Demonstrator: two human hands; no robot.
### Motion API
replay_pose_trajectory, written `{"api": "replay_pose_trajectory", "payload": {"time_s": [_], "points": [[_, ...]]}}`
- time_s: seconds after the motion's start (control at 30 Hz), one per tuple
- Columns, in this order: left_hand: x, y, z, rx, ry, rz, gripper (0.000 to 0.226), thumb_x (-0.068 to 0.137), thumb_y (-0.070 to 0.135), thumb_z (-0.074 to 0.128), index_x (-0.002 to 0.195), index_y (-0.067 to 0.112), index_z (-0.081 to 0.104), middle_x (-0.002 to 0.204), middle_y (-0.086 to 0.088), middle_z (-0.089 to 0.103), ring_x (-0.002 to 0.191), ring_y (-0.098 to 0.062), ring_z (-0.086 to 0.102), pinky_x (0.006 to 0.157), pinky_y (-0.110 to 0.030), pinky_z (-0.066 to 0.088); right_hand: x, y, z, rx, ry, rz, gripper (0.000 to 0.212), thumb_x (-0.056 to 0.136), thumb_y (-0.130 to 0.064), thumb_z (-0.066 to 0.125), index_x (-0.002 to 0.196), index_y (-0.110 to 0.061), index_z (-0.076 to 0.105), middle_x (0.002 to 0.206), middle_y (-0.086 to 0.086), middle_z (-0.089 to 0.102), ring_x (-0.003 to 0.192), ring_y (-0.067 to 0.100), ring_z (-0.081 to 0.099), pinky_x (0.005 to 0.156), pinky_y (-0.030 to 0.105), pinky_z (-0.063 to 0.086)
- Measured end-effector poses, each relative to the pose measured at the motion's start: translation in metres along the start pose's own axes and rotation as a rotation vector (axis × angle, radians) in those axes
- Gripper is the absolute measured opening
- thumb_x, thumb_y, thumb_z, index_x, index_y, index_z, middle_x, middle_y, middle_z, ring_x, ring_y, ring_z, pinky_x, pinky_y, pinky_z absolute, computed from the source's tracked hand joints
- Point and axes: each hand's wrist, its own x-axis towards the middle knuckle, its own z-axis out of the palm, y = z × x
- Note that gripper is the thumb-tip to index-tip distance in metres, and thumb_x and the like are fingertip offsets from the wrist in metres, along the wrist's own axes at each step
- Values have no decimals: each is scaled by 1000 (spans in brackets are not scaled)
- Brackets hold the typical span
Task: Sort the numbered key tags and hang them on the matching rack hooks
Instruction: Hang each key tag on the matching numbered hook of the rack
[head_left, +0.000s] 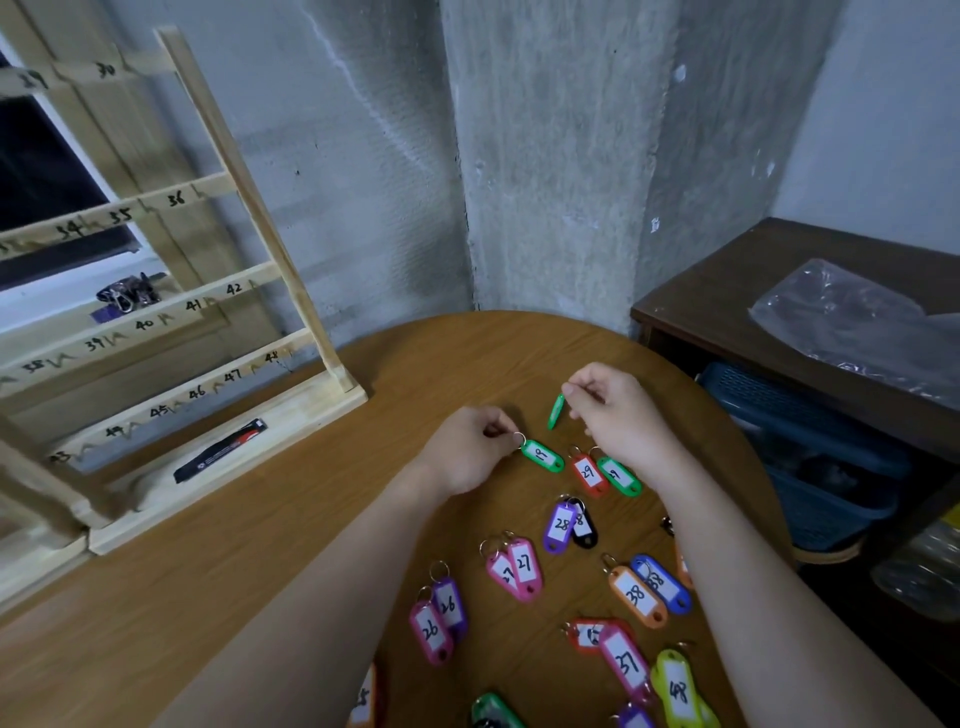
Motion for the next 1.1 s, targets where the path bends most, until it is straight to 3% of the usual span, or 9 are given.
{"api": "replay_pose_trajectory", "payload": {"time_s": [0.1,0.2,0.37,0.53,0.63,0.77,0.87,0.97,1.1], "points": [[-6,0,-1,-60,40,10,13,101,21,60,89,25,66,88,3,66,78,-9,59,74,-26,48,-3,-6,2,190,-21,32,12,103,-22,57,102,-19,69,102,-6,73,97,12,69,77,26,56],[-20,2,-11,-149,99,-6,14,100,18,60,88,20,66,84,0,70,69,-8,60,70,-25,50,-14,-11,8,375,-65,66,16,105,-19,54,104,-13,69,105,-4,77,104,16,71,88,34,55],[-62,0,-51,-124,225,23,16,97,19,66,82,15,69,79,-7,73,63,-7,60,63,-20,48,-25,-45,17,358,-199,-33,17,106,-12,51,96,-6,63,96,8,78,94,24,74,92,34,52],[-125,-17,-105,-121,379,-17,13,96,12,66,84,7,70,77,-5,71,59,-4,61,62,-20,49,-36,-101,40,383,-291,-83,16,107,-11,48,95,-7,57,88,13,77,80,25,71,83,36,51],[-174,-35,-135,-89,479,-91,14,95,15,67,85,7,73,82,-14,74,68,-15,62,59,-23,45,-53,-139,69,362,-360,-128,17,107,-16,49,98,-7,60,89,10,78,78,24,71,85,36,52],[-249,-58,-171,-53,655,-167,16,94,20,69,84,10,76,76,-5,74,63,-7,61,50,-16,43,-86,-190,122,430,-420,-159,15,103,-14,57,100,-4,67,92,11,78,76,20,68,71,21,54],[-302,-80,-196,-70,773,-197,16,93,19,69,82,9,77,75,-6,75,64,-9,62,58,-24,48,-111,-226,171,455,-485,-169,12,100,-12,62,91,-10,70,95,14,76,76,19,69,75,25,52],[-348,-110,-217,-83,874,-247,19,94,20,70,81,8,75,74,-3,75,62,-7,62,60,-25,48,-136,-258,218,443,-549,-191,13,98,-17,65,90,-13,76,92,4,78,79,13,68,76,25,50],[-399,-154,-237,-75,969,-327,21,95,22,68,78,11,73,71,1,75,57,-5,60,59,-26,48,-162,-289,273,452,-623,-179,13,98,-14,67,99,-8,77,88,1,75,76,7,64,64,19,47]]}}
